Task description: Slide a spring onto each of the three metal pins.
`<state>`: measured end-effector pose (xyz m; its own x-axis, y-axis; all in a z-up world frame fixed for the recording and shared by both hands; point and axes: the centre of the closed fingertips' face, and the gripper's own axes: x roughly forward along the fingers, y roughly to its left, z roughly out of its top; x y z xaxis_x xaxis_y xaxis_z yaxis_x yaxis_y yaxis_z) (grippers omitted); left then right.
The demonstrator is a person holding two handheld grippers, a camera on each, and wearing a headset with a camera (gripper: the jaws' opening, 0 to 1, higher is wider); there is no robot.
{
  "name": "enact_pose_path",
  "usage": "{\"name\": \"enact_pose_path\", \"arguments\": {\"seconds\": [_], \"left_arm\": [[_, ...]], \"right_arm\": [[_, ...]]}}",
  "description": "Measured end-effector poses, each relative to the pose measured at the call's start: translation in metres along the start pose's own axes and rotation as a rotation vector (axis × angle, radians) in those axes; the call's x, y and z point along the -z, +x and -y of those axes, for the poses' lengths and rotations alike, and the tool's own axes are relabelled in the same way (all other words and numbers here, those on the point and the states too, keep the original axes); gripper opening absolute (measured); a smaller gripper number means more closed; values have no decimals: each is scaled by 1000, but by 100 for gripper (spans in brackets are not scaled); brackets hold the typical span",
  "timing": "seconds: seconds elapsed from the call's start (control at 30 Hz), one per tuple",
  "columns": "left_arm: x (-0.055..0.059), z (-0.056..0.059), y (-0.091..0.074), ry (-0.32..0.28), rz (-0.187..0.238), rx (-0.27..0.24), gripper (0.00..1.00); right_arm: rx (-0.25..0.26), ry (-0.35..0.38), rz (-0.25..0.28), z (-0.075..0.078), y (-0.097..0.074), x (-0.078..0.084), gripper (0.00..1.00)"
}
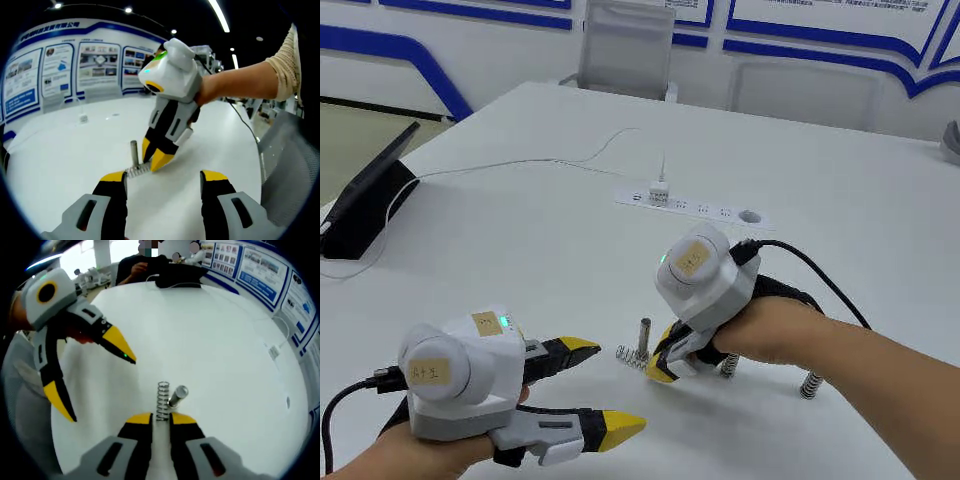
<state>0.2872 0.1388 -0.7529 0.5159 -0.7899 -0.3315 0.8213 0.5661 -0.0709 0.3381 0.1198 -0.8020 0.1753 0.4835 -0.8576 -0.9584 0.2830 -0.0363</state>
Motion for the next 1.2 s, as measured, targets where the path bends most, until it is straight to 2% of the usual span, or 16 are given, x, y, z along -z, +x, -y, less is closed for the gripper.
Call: {"name": "enact_pose_path", "arguments": {"seconds": [0.23, 0.47, 0.63, 0.97, 1.2], "left_arm": [[1, -2, -2, -5, -5, -5, 59], [1, 0, -2, -5, -6, -6, 59], [1, 3, -2, -5, -6, -6, 59], [-2, 7, -3, 9, -4, -1, 57], [-6, 10, -4, 30, 2, 9, 52]], "right_arm": [[-13, 15, -15, -1, 2, 4, 12], [-15, -8, -17, -6, -1, 5, 12], [-19, -32, -4, -13, -10, 3, 12], [-53, -121, 29, -32, -44, -7, 11], [-88, -201, 18, -46, -60, -8, 12]]}}
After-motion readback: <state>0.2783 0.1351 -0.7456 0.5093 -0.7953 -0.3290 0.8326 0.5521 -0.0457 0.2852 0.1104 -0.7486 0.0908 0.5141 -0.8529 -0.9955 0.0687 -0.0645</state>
